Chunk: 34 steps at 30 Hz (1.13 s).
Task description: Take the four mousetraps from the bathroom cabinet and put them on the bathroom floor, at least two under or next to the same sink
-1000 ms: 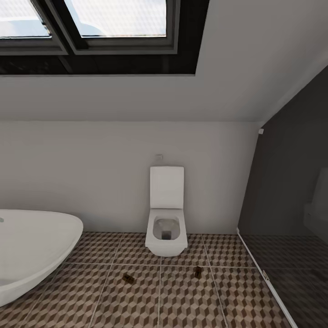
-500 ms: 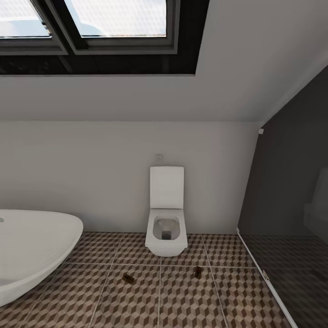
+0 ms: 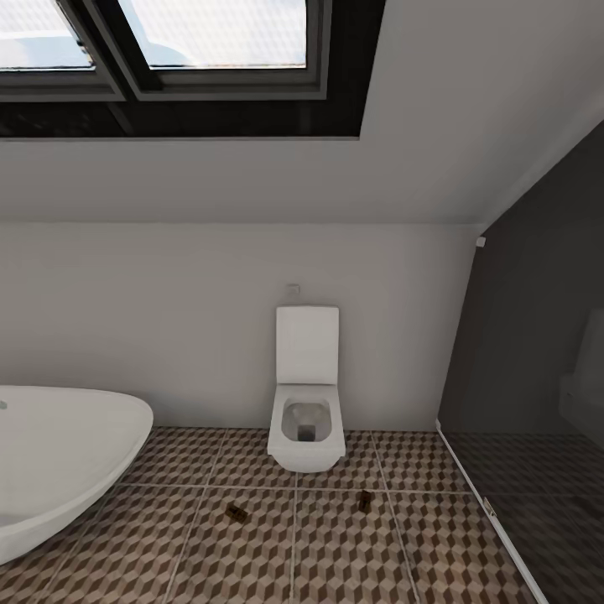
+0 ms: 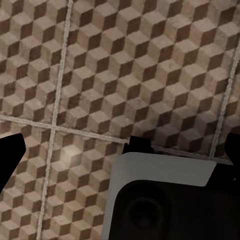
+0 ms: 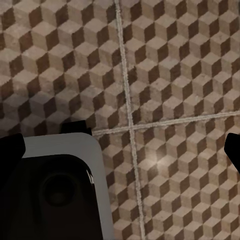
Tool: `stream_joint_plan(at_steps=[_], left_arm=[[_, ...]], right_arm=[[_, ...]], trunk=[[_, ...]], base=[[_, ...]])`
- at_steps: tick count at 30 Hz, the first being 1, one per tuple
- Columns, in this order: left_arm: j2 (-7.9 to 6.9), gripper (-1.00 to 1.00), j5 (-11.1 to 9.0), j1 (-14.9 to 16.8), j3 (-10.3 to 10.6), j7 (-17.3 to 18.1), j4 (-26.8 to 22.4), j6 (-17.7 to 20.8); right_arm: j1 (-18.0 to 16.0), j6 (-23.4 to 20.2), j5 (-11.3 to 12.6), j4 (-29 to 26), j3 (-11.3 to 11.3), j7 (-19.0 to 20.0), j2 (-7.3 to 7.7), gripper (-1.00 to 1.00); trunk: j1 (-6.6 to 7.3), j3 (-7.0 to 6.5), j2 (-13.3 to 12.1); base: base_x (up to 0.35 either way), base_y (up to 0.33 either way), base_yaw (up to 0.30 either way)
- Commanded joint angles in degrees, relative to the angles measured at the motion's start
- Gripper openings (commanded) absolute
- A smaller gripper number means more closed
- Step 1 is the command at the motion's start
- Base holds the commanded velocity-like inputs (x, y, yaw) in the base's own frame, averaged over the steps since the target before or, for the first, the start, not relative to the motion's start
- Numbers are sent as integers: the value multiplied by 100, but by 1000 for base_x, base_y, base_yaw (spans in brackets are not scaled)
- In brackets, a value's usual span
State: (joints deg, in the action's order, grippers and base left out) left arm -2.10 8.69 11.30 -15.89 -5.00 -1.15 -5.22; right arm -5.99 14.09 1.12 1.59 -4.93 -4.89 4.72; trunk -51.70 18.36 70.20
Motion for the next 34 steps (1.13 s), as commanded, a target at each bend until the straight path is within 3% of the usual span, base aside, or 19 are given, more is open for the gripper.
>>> stream_joint_plan(at_steps=[1,34], left_arm=[[0,100,61,7,-42,-18,9,-23],[-1,100,56,9,-41,-18,9,-23]], right_arm=[[-8,40,11,17,-43,7,-1,100],[-8,41,11,17,-43,6,-1,100]], trunk=[[0,7,4],[0,7,4]], base=[[0,0,0],[0,0,0]])
